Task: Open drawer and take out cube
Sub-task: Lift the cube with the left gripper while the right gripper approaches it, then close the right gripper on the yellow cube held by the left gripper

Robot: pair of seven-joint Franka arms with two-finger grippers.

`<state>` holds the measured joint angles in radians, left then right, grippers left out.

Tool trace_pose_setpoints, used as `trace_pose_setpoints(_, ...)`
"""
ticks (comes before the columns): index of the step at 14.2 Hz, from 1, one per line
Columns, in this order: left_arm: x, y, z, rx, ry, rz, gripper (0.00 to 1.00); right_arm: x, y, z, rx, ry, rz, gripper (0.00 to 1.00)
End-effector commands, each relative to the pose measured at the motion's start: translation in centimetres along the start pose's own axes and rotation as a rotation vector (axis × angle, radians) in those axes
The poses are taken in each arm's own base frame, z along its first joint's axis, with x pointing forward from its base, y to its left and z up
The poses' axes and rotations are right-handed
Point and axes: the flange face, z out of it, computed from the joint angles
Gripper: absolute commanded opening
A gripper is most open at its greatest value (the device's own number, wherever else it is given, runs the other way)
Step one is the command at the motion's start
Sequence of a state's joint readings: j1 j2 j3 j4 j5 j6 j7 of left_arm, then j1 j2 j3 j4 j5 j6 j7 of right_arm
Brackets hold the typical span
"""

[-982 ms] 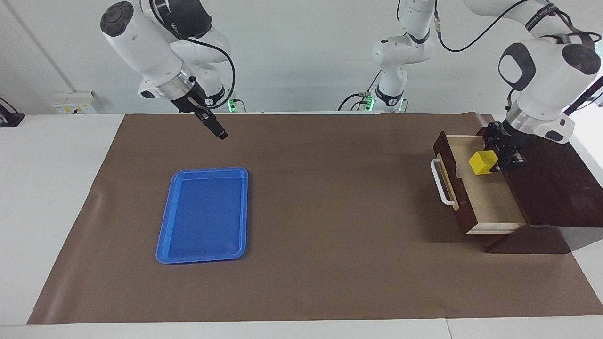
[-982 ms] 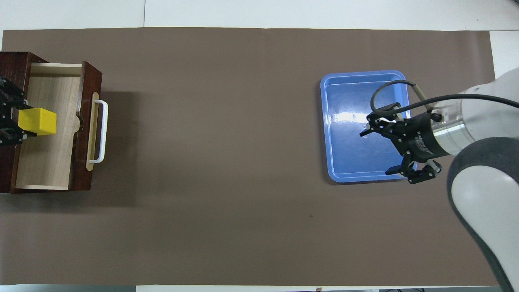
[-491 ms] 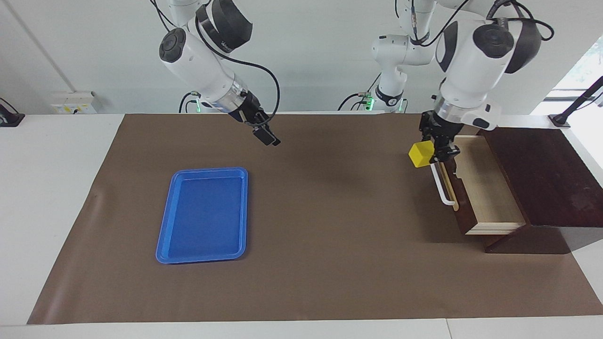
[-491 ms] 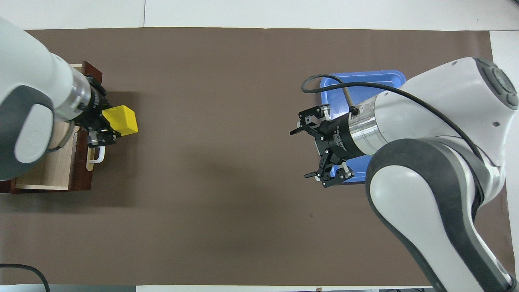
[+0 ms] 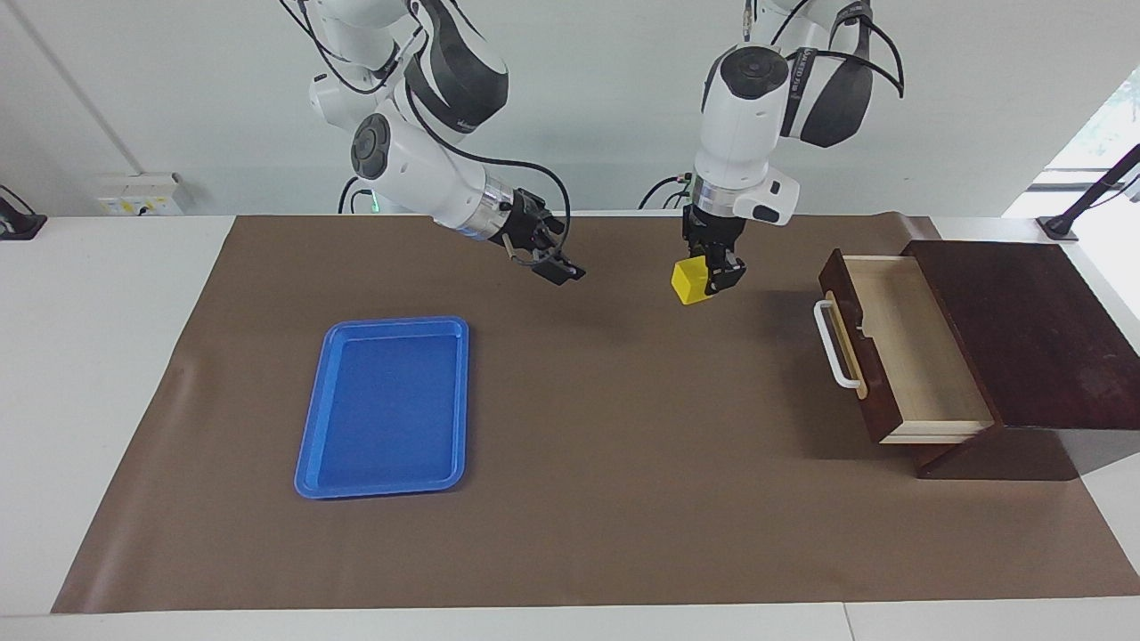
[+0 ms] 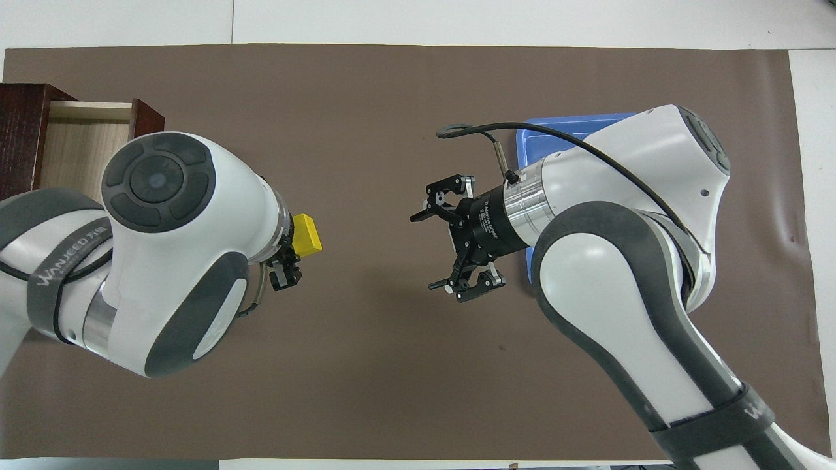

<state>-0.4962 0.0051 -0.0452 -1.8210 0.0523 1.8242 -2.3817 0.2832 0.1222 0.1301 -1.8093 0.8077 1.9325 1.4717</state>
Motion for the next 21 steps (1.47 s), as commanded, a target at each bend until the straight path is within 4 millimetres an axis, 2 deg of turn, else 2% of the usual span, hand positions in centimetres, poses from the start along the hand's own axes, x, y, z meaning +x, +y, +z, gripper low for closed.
trace_pose_setpoints(1,-1.7,-2.4,0.1,-0.015,-0.029,-0.046,0.0,0.2,-0.8,0.4,0.017,-0.049,0.054,1.0)
trace_pose_setpoints(4,-3.3,-4.3,0.0,-0.016,-0.032,-0.026,0.0,1.1,-1.8,2.7,-0.02,-0.109,0.098,1.0)
trace_pose_setpoints(5,-3.9,-4.6,-0.3,-0.026,-0.046,-0.028,0.0,0.6,-2.9,3.7,-0.065,-0.117,0.077,1.0)
trace_pose_setpoints(6,-4.2,-4.9,-0.4,-0.033,-0.055,-0.022,0.0,0.7,-2.9,4.2,-0.083,-0.105,0.05,1.0)
trace_pose_setpoints(8,-5.0,-5.4,-0.4,-0.031,-0.071,-0.013,0.0,1.7,-3.9,5.4,-0.095,-0.112,0.036,1.0)
trace_pose_setpoints(10,-5.5,-5.8,-0.4,-0.034,-0.084,-0.019,0.0,0.1,-4.4,6.9,-0.116,-0.104,-0.003,1.0)
trace_pose_setpoints(12,-6.1,-6.4,-0.3,-0.034,-0.089,-0.009,0.0,0.4,-4.4,6.7,-0.119,-0.111,-0.031,1.0)
trace_pose_setpoints(15,-7.1,-7.0,0.5,-0.031,-0.088,-0.011,0.0,-0.4,-4.2,6.9,-0.131,-0.106,-0.075,1.0)
trace_pose_setpoints(18,-7.1,-7.0,0.5,-0.031,-0.088,-0.013,0.0,-1.1,-3.9,7.7,-0.138,-0.103,-0.119,1.0)
trace_pose_setpoints(21,-6.9,-6.9,0.6,-0.027,-0.081,-0.016,0.0,-0.2,-3.6,8.6,-0.138,-0.09,-0.201,1.0)
